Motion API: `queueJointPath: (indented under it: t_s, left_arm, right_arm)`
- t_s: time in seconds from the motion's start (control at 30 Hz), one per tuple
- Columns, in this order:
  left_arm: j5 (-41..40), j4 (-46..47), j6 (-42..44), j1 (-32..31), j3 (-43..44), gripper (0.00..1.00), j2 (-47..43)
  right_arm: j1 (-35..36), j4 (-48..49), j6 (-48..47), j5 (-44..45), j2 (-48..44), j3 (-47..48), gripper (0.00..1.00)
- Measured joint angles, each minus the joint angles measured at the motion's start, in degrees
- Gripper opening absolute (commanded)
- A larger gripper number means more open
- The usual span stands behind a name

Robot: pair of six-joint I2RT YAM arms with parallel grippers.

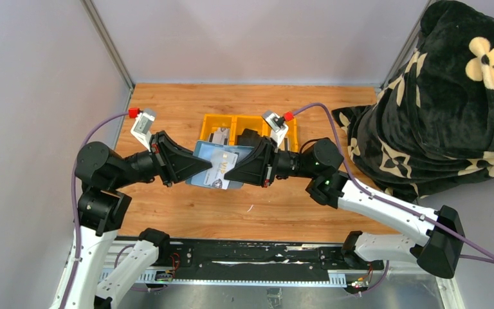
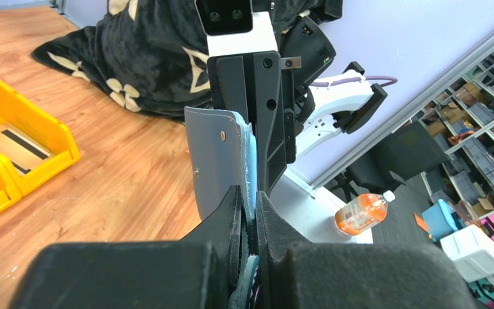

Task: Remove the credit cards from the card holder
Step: Remove the credit card from the card holder, then place the credit card in the storage box.

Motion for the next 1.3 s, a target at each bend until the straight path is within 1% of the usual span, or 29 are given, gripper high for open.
queueJointPath:
  t_s: [0.27, 0.43, 0.63, 0.83, 0.9, 1.03, 1.1, 1.13, 1.17, 1.3]
  left_arm:
    - [-0.17, -0.66, 1.44, 0.09, 1.25, 0.00, 0.00]
    - [-2.32, -5.44, 8.28, 0.13, 3.96, 0.00, 0.26]
    - [-5.14, -13.03, 17.77, 0.13, 6.84, 0.00, 0.70]
    - [-5.81, -18.45, 23.76, 0.13, 9.18, 0.00, 1.03]
    - [-5.20, -18.97, 24.90, 0.13, 9.51, 0.00, 0.92]
    - [-3.34, -20.00, 26.14, 0.13, 9.88, 0.00, 0.50]
    - [-2.54, -20.81, 26.73, 0.13, 10.36, 0.00, 0.35]
    - [-2.19, -21.31, 27.10, 0.13, 10.71, 0.00, 0.26]
    - [-1.97, -21.55, 27.30, 0.13, 10.93, 0.00, 0.20]
    - [-1.01, -21.70, 27.54, 0.13, 11.41, 0.00, -0.70]
  right_arm:
    - [-0.24, -0.90, -0.07, -0.02, -1.33, -0.15, 0.00]
    - [-2.86, -7.28, -1.42, -0.55, -4.72, -0.07, 0.00]
    - [-9.42, -16.28, -4.02, -1.90, -9.79, 1.92, 0.00]
    - [-17.92, -25.33, -7.02, -3.28, -11.02, 4.48, 0.00]
    - [-19.63, -28.68, -8.81, -3.19, -9.57, 6.03, 0.00]
    - [-20.92, -34.32, -12.85, -1.70, -2.03, 10.25, 0.00]
    - [-20.96, -35.54, -14.45, -0.92, 3.19, 12.50, 0.00]
    - [-21.00, -36.17, -15.50, -0.13, 7.98, 14.38, 0.00]
    - [-21.11, -36.28, -15.69, 0.31, 9.31, 14.75, 0.00]
    - [-21.14, -39.65, -17.18, 1.53, 24.85, 22.97, 0.00]
